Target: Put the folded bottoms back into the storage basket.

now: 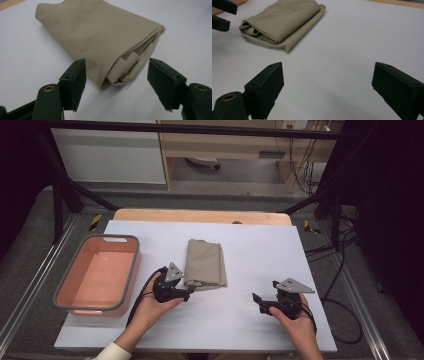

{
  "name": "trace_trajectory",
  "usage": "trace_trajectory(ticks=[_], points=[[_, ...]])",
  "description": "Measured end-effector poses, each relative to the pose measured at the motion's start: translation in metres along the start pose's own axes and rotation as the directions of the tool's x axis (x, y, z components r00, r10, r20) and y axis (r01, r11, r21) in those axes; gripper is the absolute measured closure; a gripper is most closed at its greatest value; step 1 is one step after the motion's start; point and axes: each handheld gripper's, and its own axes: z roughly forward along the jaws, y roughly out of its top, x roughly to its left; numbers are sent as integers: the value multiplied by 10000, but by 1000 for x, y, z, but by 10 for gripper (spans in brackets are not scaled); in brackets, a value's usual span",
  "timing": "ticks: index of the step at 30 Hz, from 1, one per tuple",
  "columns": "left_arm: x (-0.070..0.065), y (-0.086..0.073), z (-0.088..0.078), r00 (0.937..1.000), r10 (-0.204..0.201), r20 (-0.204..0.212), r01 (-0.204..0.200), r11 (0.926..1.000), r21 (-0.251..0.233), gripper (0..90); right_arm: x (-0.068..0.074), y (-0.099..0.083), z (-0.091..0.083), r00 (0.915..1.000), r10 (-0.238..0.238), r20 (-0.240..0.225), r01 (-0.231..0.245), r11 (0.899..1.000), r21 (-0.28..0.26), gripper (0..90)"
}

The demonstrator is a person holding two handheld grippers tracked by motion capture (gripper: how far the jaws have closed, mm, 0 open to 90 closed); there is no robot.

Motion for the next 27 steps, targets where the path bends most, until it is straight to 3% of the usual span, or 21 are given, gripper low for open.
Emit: trace_trajectory(ticks=[5, 9, 11, 13, 20, 22, 27], points=[[5, -6, 12, 9999, -69, -132, 75, 9992, 399, 359, 0, 0, 2, 10000, 3, 25, -4, 9999, 101, 111], [6, -7, 19, 9998, -20, -204, 29, 9991, 432, 417, 0, -1, 3, 10000, 27, 41, -28, 9999, 131, 111], [6, -8, 24, 10000, -36, -58, 39, 9986, 527, 488, 0, -1, 2, 10000, 14, 44, -15, 9999, 118, 111], [6, -8, 25, 10000, 16, -6, -15, 9984, 571, 503, 0, -1, 3, 10000, 30, 38, -30, 9999, 133, 111], [11, -9, 25, 9999, 22, -132, -16, 9988, 498, 797, 1, 0, 3, 10000, -3, -30, 4, 9999, 166, 112], [14, -9, 26, 9995, -269, -138, 274, 9987, 423, 832, 1, 0, 4, 10000, -42, -29, 43, 9998, 177, 112], [12, -10, 23, 9995, -225, -215, 234, 9987, 446, 845, 2, 0, 4, 10000, -50, -55, 51, 9999, 150, 113]])
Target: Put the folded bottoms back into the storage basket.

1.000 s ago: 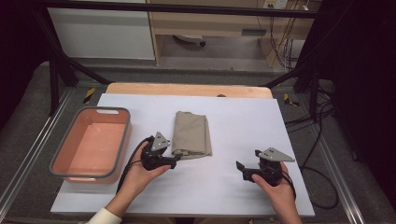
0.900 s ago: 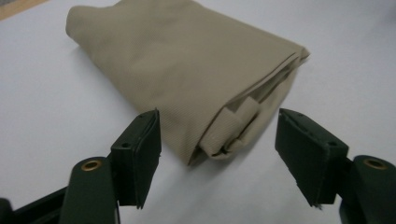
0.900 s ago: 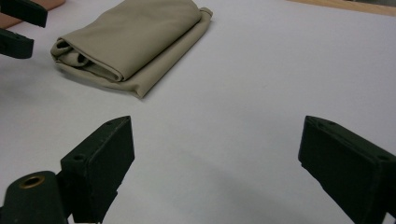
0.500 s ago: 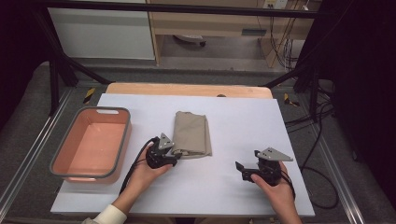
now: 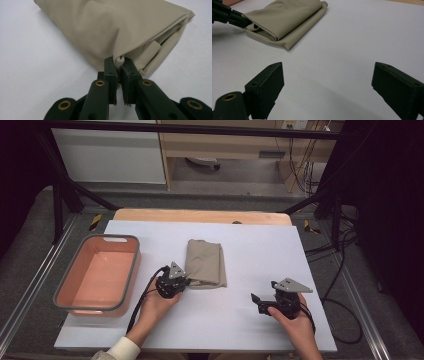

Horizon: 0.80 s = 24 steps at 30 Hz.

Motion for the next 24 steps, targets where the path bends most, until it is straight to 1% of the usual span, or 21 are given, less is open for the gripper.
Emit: trace_trajectory(ticks=[4, 6, 8, 13, 15, 16, 19, 20, 21, 22, 23, 24], points=[[0, -1, -3, 10000, -9, -9, 9, 10000, -19, 847, 0, 0, -1, 10000, 56, -20, -56, 10000, -44, 113], [-1, -1, -6, 10000, 43, -62, -43, 10000, -4, 847, 1, 0, -1, 10000, 12, -41, -12, 10000, -49, 114], [-1, -1, -8, 10000, 61, -21, -61, 10000, 22, 848, 1, 1, -1, 10000, -2, -50, 2, 10000, -68, 113], [-1, -3, -10, 9999, -119, 43, 120, 9998, -180, 841, 1, 1, -1, 10000, -11, -67, 11, 10000, -51, 113], [-2, -3, -10, 9999, -107, 58, 108, 9998, -171, 777, 1, 0, -1, 10000, -2, -66, 2, 10000, -38, 113], [-3, -3, -10, 9999, -125, 80, 127, 9998, -184, 777, 1, 0, -1, 10000, -1, -67, 1, 10000, -35, 114], [-8, -4, -12, 9999, 15, 159, -10, 9994, -346, 653, 1, 0, -2, 10000, 59, -57, -59, 10000, -29, 113], [-9, -3, -12, 9997, 5, 242, 4, 9993, -371, 553, 0, 0, -2, 10000, 35, -63, -35, 10000, -25, 113], [-11, -3, -11, 9994, -45, 345, 57, 9994, -350, 553, 0, 0, -2, 10000, 35, -63, -35, 10000, -25, 113], [-12, -2, -9, 9993, -107, 366, 121, 9992, -381, 507, 0, 0, -1, 10000, 53, -66, -53, 10000, -24, 113], [-13, -2, -7, 9993, -81, 378, 95, 9992, -382, 498, 1, 0, -1, 10000, 52, -69, -52, 10000, -15, 113], [-14, -2, -4, 9996, -10, 270, 18, 9995, -319, 497, 1, 0, -1, 10000, 45, -77, -45, 10000, -1, 113]])
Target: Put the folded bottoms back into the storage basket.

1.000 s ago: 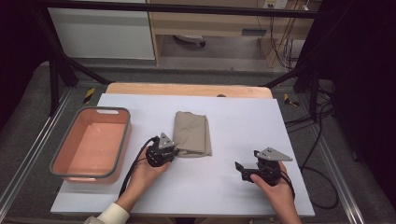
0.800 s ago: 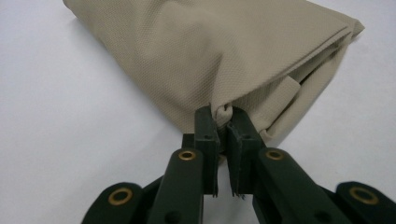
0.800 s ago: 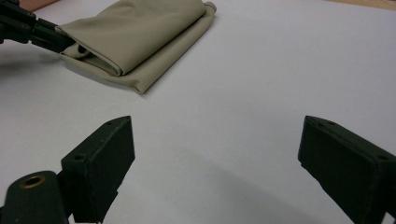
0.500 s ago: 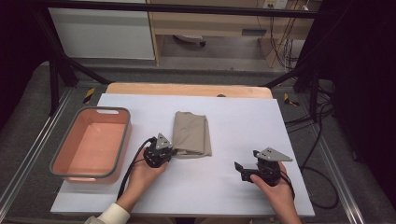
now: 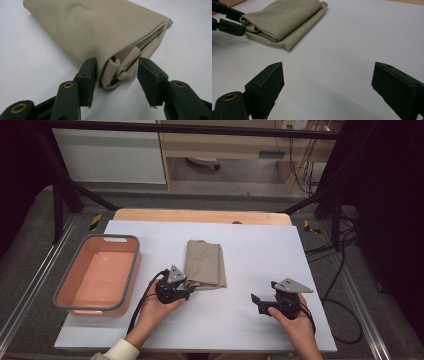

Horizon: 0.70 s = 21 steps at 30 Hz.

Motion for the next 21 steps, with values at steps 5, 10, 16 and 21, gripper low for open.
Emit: trace_trajectory(ticks=[5, 10, 16, 21], points=[[1, -1, 9, 9994, 75, -324, -73, 9999, 82, 521, 0, 0, 0, 10000, -2, -20, 2, 10000, -6, 113], [2, -2, 8, 9986, 14, -529, -13, 10000, 8, 705, 0, 0, 0, 10000, -25, -4, 25, 10000, -4, 113], [3, -2, 5, 9991, -30, -433, 30, 10000, -1, 812, 2, 0, 1, 10000, -79, -24, 78, 10000, -22, 114], [5, -1, 2, 9994, -19, -342, 20, 10000, 42, 824, 2, 1, -1, 9999, -27, -100, 26, 9999, -102, 114]])
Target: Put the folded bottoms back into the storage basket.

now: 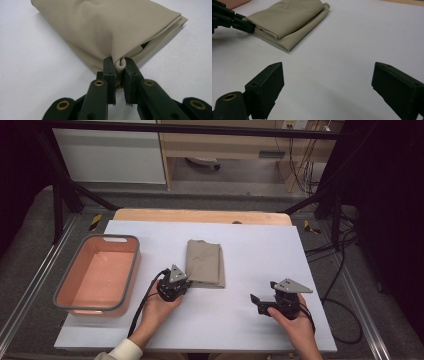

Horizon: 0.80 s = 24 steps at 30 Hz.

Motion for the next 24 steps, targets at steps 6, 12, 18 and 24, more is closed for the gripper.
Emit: trace_trajectory(ticks=[6, 12, 18, 24], points=[[-1, -2, -9, 9998, 28, 219, -32, 9998, 188, 824, 4, 1, -2, 9999, -61, -146, 61, 10000, -15, 114], [-6, -7, -22, 9987, 155, 493, -178, 9988, 457, 824, 8, 1, -4, 9997, -42, -238, 42, 10000, -1, 108], [-15, -11, -35, 9964, 448, 719, -499, 9962, 716, 823, 12, 1, -6, 9995, -50, -315, 49, 10000, -17, 107], [-23, -19, -48, 9944, 482, 944, -561, 9950, 824, 822, 19, 1, -4, 9985, -190, -513, 194, 9998, 82, 107]])
